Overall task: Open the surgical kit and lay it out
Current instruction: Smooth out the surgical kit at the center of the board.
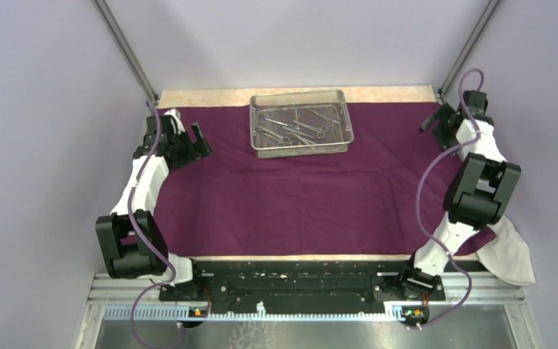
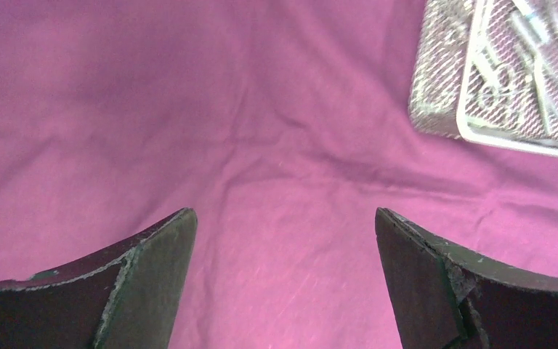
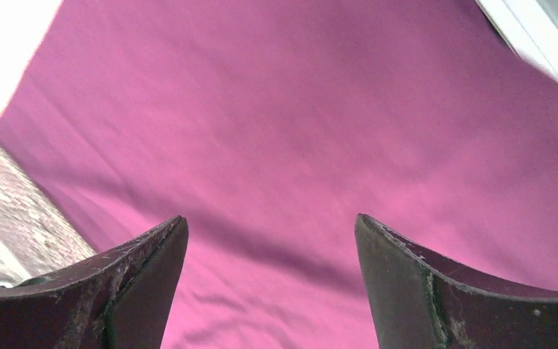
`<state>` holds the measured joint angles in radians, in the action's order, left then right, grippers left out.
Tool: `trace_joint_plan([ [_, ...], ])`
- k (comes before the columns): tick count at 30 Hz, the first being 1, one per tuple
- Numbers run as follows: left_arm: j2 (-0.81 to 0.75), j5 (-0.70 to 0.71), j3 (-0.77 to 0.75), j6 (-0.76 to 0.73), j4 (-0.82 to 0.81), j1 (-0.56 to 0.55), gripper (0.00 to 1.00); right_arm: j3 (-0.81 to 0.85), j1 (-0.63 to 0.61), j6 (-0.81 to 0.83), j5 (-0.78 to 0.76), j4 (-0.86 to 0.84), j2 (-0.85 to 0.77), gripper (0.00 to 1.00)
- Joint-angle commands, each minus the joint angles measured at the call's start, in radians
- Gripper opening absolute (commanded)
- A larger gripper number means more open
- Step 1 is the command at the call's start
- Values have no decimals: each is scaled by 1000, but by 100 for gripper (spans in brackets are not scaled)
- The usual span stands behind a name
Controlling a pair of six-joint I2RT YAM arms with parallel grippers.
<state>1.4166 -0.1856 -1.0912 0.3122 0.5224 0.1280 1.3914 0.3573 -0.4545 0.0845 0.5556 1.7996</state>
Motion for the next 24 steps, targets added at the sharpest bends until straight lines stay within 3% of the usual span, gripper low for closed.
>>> trace_joint_plan([
  [1, 115, -135, -41, -22, -219, 10, 99, 239, -37, -76, 76, -83, 205, 85],
  [13, 478, -178, -383, -35, -277, 49, 99, 711, -63, 59, 239, -60, 564, 84],
  [24, 656, -180, -443, 57, -232, 126, 99, 765, -52, 56, 110, 4, 697, 83],
])
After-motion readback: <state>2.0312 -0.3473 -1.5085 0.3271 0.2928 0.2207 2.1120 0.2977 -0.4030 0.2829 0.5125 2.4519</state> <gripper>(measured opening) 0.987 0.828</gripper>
